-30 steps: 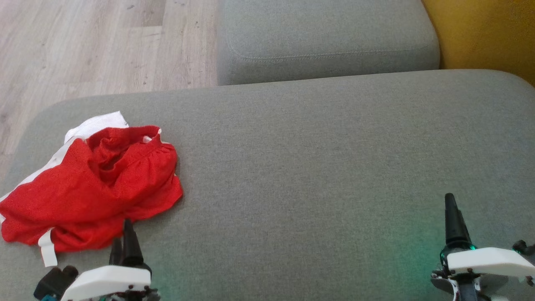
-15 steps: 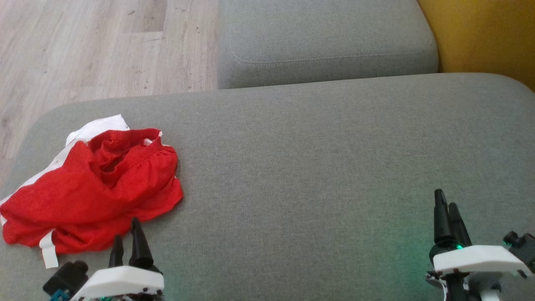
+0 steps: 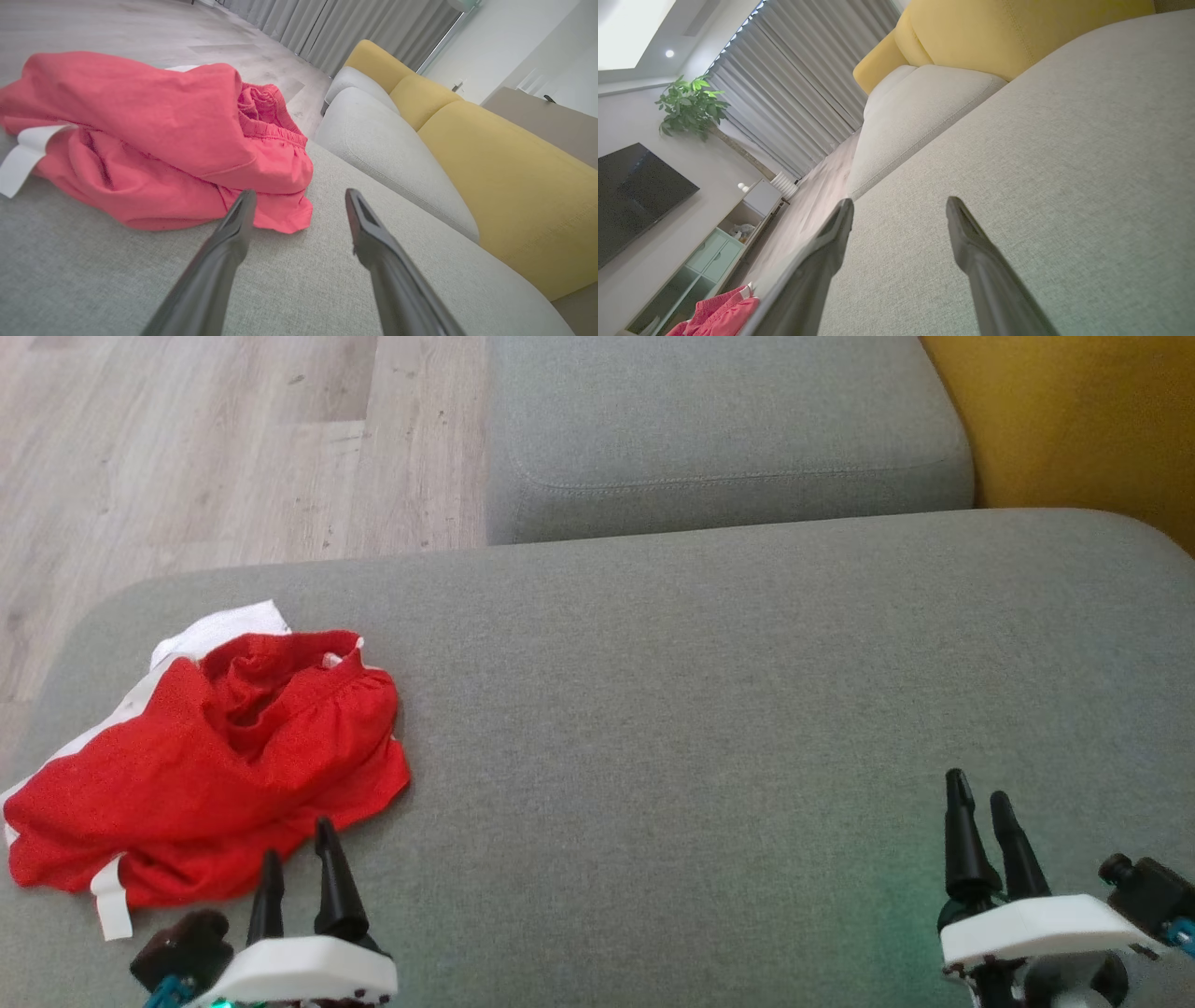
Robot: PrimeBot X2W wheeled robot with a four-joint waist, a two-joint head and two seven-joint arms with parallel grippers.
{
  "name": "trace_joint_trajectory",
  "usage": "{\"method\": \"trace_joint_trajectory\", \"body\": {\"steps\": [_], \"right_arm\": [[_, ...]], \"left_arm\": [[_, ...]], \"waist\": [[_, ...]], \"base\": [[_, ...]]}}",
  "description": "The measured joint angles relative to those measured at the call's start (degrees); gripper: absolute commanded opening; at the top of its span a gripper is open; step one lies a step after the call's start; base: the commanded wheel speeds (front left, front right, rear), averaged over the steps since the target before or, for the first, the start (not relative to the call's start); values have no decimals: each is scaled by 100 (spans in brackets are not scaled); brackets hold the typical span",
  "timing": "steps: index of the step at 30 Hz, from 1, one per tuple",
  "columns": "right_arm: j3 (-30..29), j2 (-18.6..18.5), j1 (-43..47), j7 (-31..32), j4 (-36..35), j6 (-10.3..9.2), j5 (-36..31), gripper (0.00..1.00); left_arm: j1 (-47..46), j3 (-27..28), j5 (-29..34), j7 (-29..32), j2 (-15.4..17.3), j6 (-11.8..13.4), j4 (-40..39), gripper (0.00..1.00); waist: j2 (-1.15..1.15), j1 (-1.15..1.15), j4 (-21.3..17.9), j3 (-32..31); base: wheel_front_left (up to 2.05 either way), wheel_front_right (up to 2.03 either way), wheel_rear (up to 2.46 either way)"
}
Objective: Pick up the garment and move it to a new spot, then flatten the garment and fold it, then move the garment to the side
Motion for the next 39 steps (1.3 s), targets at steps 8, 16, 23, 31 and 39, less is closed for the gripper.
{"method": "trace_joint_trajectory", "body": {"steps": [8,16,23,31,39], "right_arm": [[99,-1,53,-119,-5,0,-584,100],[189,-2,93,-259,-33,0,-1181,100],[308,-3,108,-369,-105,0,-1735,100],[420,-5,214,-523,-207,0,-2426,100],[472,-7,215,-659,-242,0,-3030,100]], "left_arm": [[12,-143,577,-112,37,118,-65,100],[26,-292,1176,-258,55,266,-166,100],[143,-420,1684,-366,71,397,-238,100],[148,-617,2368,-522,97,591,-331,100],[197,-786,2947,-662,142,747,-409,100]], "waist": [[0,0,-5,-62],[0,0,2,-124],[0,0,-20,-169],[0,0,-16,-176],[0,0,7,-188]], "base": [[0,0,0],[0,0,0],[0,0,0],[0,0,0],[0,0,0]]}}
